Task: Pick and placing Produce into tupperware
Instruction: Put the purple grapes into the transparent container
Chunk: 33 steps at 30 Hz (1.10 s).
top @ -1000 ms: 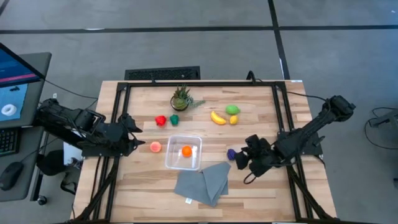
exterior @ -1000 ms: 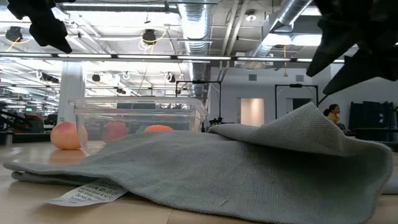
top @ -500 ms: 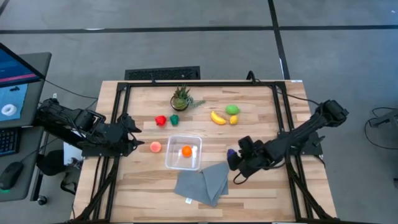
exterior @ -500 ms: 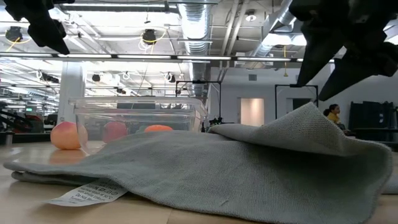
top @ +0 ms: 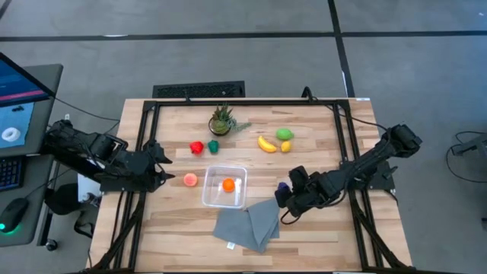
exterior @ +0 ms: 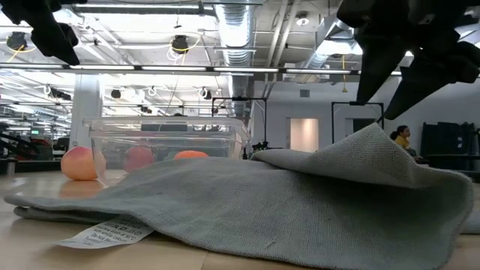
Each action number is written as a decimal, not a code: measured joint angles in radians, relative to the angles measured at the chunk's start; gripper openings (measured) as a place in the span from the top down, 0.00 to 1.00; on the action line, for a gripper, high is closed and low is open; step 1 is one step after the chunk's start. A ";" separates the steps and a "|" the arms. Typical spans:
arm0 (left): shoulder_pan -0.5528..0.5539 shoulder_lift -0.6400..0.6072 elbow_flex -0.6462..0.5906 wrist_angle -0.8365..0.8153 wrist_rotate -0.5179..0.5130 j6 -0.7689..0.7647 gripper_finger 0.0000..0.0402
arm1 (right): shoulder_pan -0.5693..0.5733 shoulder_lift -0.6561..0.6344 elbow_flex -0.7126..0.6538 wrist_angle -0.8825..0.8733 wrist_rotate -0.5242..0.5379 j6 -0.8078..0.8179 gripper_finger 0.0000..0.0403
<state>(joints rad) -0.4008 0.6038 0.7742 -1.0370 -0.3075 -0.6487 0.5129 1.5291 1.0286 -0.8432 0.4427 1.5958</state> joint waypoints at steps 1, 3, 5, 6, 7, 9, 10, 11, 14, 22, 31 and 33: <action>-0.006 -0.008 0.000 0.000 0.000 0.000 0.33 | 0.000 0.000 0.000 -0.007 -0.002 0.014 0.32; -0.019 -0.032 0.000 0.000 0.000 -0.003 0.33 | -0.005 0.000 0.000 -0.023 -0.023 0.036 0.32; -0.030 -0.061 0.000 -0.001 -0.007 -0.017 0.33 | -0.012 0.000 0.000 -0.026 -0.053 0.063 0.32; -0.035 -0.076 0.000 -0.002 -0.013 -0.022 0.33 | -0.017 0.000 0.000 -0.032 -0.066 0.076 0.32; -0.039 -0.093 0.000 -0.002 -0.017 -0.025 0.33 | -0.022 0.000 0.000 -0.034 -0.075 0.081 0.32; -0.044 -0.123 0.000 -0.004 -0.026 -0.028 0.33 | -0.031 0.000 0.003 -0.028 -0.076 0.091 0.32; -0.044 -0.136 0.000 -0.005 -0.032 -0.030 0.33 | -0.033 -0.001 0.010 -0.037 -0.075 0.098 0.32; -0.044 -0.149 0.000 -0.005 -0.038 -0.030 0.33 | -0.035 -0.003 0.019 -0.048 -0.074 0.099 0.32; -0.044 -0.185 0.000 -0.006 -0.046 -0.030 0.33 | -0.044 -0.005 0.050 -0.078 -0.072 0.098 0.32; -0.044 -0.214 0.000 -0.070 -0.065 -0.029 0.33 | -0.086 0.054 0.098 -0.104 -0.123 0.076 0.32; -0.044 -0.214 0.000 -0.128 -0.052 -0.027 0.33 | -0.120 0.176 0.175 -0.125 -0.145 -0.012 0.32; -0.044 -0.214 0.000 -0.135 -0.047 -0.027 0.33 | -0.128 0.196 0.186 -0.126 -0.159 -0.026 0.32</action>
<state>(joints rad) -0.4450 0.3897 0.7742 -1.1719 -0.3541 -0.6758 0.3848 1.7253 1.2147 -0.9689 0.2838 1.5697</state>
